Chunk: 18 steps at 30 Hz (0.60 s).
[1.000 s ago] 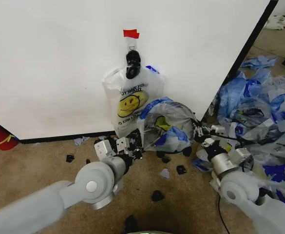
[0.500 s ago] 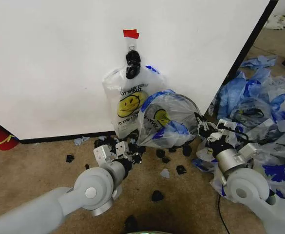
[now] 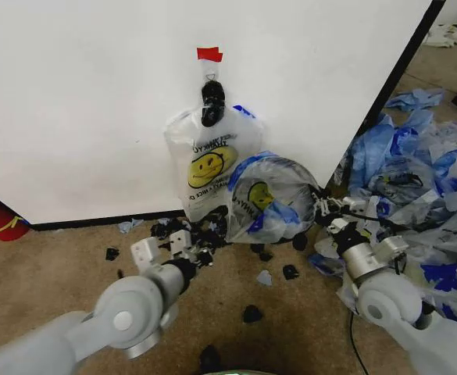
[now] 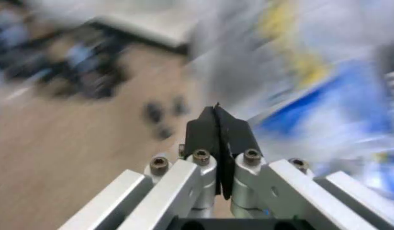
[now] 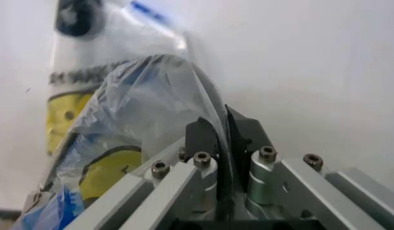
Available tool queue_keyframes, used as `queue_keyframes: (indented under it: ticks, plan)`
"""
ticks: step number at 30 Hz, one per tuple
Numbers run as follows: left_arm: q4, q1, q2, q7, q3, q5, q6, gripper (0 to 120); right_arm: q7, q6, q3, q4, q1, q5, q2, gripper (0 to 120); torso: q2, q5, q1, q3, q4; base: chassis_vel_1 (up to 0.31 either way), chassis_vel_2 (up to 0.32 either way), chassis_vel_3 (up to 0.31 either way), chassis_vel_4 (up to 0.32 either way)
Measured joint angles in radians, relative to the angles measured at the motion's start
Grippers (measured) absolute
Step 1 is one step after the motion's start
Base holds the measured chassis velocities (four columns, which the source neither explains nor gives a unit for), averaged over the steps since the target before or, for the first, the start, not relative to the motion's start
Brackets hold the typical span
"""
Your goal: Pick up the garbage bag from the wall and place it over the trash bin.
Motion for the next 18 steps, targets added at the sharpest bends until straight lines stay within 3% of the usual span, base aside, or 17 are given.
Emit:
queue_keyframes:
  ticks: [2, 3, 7, 9, 12, 16, 18]
  plan:
    - [0.003, 0.002, -0.001, 0.098, -0.004, 0.051, -0.022, 8, -0.022, 0.007, -0.008, -0.005, 0.001, -0.018, 0.000, 0, 0.000, 0.0001, 0.000, 0.000, -0.0003, 0.000, 0.000, 0.000, 0.000]
    - [0.003, 0.002, -0.001, 0.098, -0.004, 0.051, -0.022, 8, -0.022, 0.007, -0.008, -0.005, 0.001, -0.018, 0.000, 0, 0.000, 0.0001, 0.000, 0.000, -0.0003, 0.000, 0.000, 0.000, 0.000]
    - [0.046, -0.044, -0.013, 0.307, 0.015, 0.162, -0.088, 28, -0.053, 0.016, -0.020, -0.008, 0.001, -0.044, -0.005, 0, 0.000, 0.0001, 0.000, 0.000, -0.0006, 0.000, 0.000, 0.000, 0.000]
    - [0.054, -0.049, -0.012, 0.337, 0.017, 0.169, -0.095, 30, -0.054, 0.016, -0.021, -0.008, 0.000, -0.045, -0.005, 0, 0.000, 0.0001, 0.000, 0.000, -0.0006, 0.000, 0.000, 0.000, 0.000]
    - [0.085, -0.055, -0.002, 0.500, 0.038, 0.190, -0.114, 45, -0.054, 0.016, -0.023, 0.002, -0.010, -0.046, -0.009, 0, 0.000, 0.0003, 0.000, 0.000, -0.0006, 0.000, 0.000, 0.000, 0.000]
    - [0.102, -0.057, -0.004, 0.578, 0.098, 0.229, -0.106, 59, -0.054, 0.016, -0.022, 0.013, -0.019, -0.045, -0.017, 0, 0.000, 0.0003, 0.000, 0.000, -0.0003, 0.000, 0.000, 0.000, 0.000]
    - [0.106, -0.058, -0.006, 0.580, 0.105, 0.233, -0.106, 62, -0.054, 0.016, -0.021, 0.013, -0.019, -0.044, -0.018, 0, 0.000, 0.0003, 0.000, 0.000, -0.0003, 0.000, 0.000, 0.000, 0.000]
